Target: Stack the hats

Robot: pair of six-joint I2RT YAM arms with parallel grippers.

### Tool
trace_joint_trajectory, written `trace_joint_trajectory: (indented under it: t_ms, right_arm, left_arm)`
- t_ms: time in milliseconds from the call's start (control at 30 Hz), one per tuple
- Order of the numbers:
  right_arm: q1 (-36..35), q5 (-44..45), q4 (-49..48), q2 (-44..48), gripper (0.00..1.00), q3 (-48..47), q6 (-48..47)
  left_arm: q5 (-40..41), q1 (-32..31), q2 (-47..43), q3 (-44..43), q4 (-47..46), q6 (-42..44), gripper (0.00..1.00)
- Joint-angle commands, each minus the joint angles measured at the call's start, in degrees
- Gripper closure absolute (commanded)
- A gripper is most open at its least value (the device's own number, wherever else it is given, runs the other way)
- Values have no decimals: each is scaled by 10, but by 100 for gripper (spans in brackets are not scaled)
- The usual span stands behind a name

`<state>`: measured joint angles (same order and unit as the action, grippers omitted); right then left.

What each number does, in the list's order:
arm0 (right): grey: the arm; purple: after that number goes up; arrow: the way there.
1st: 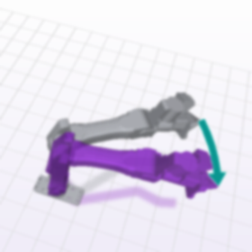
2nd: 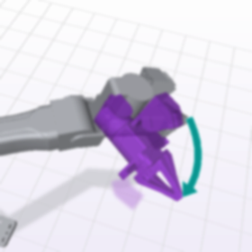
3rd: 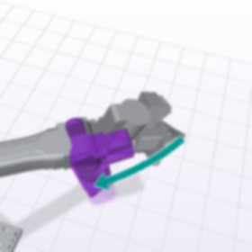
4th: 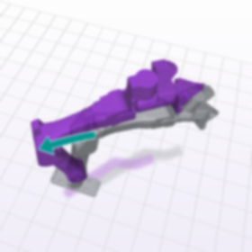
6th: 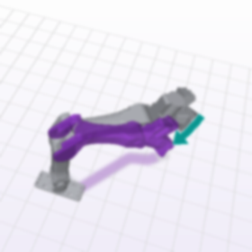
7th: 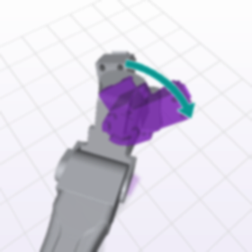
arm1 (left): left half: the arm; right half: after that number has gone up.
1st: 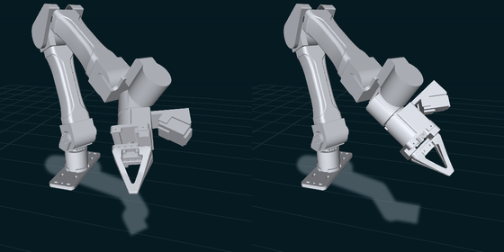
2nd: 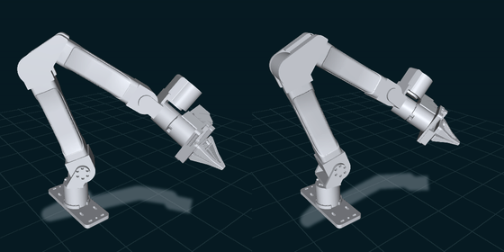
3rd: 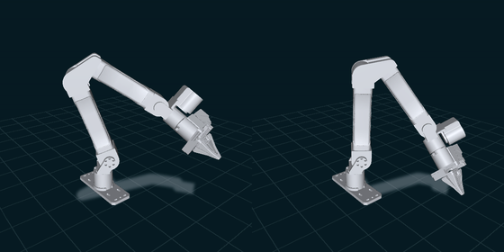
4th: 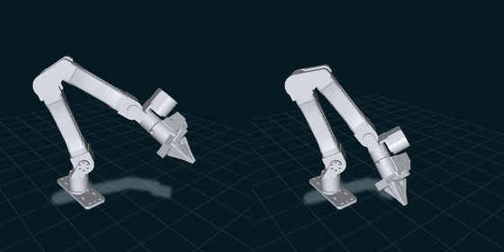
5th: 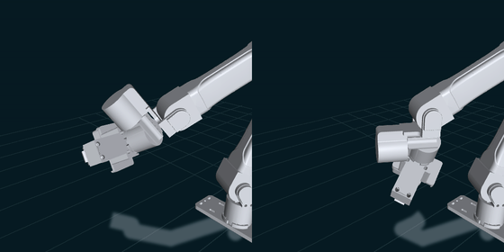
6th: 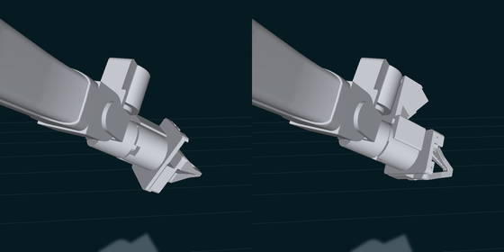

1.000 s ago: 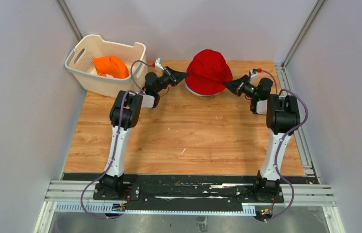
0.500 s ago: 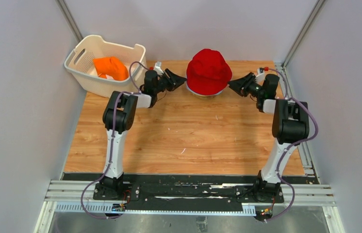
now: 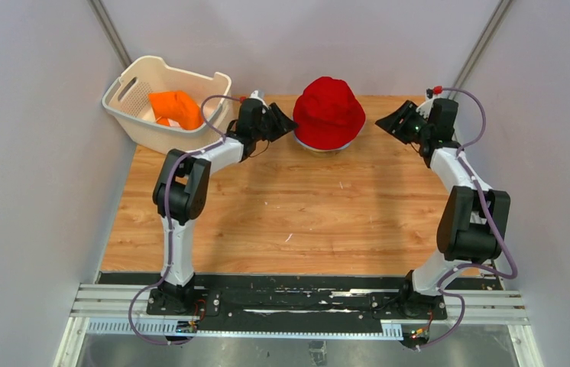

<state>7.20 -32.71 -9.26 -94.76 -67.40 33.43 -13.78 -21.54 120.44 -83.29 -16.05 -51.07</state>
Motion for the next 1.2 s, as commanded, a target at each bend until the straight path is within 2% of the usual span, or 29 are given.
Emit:
trace_joint_trajectory:
  t_ms: [0, 133, 233, 333, 400, 467, 500, 533, 600, 667, 733, 833, 933, 1167]
  right_arm:
    - [5, 21, 54, 7, 51, -17, -40]
    - [5, 15, 54, 13, 51, -16, -45]
    - [5, 12, 56, 20, 51, -19, -48]
    - [5, 5, 59, 28, 51, -25, -55]
    - [4, 1, 65, 33, 51, -30, -61]
    - [2, -5, 75, 34, 51, -36, -68]
    - [1, -6, 77, 36, 51, -37, -69]
    - [2, -8, 76, 37, 51, -37, -69]
    - [1, -13, 73, 39, 51, -36, -69]
    - [1, -23, 65, 38, 51, -31, -63]
    - [1, -33, 57, 37, 51, -26, -56]
    - [1, -47, 43, 32, 51, -20, -47]
    - [1, -52, 38, 31, 51, -17, -45]
    - [1, -56, 35, 32, 52, -15, -42]
  left_arm:
    - [11, -7, -40, -40, 54, 37, 50]
    - [9, -7, -71, -75, 87, 63, 50]
    - [56, -8, -93, -157, 194, 134, 50]
    - [172, -6, -85, -318, 373, 247, 47]
    - [280, -3, -53, -453, 486, 314, 38]
    - [360, 20, -6, -588, 574, 349, 29]
    - [377, 40, 14, -650, 612, 352, 26]
    - [380, 62, 29, -674, 632, 343, 26]
    - [355, 119, 31, -642, 641, 306, 26]
    - [322, 166, 12, -556, 615, 277, 26]
    - [314, 192, -14, -463, 559, 278, 26]
    - [332, 203, -26, -381, 489, 308, 26]
    - [354, 204, -8, -372, 461, 339, 26]
    - [354, 205, 66, -461, 510, 355, 25]
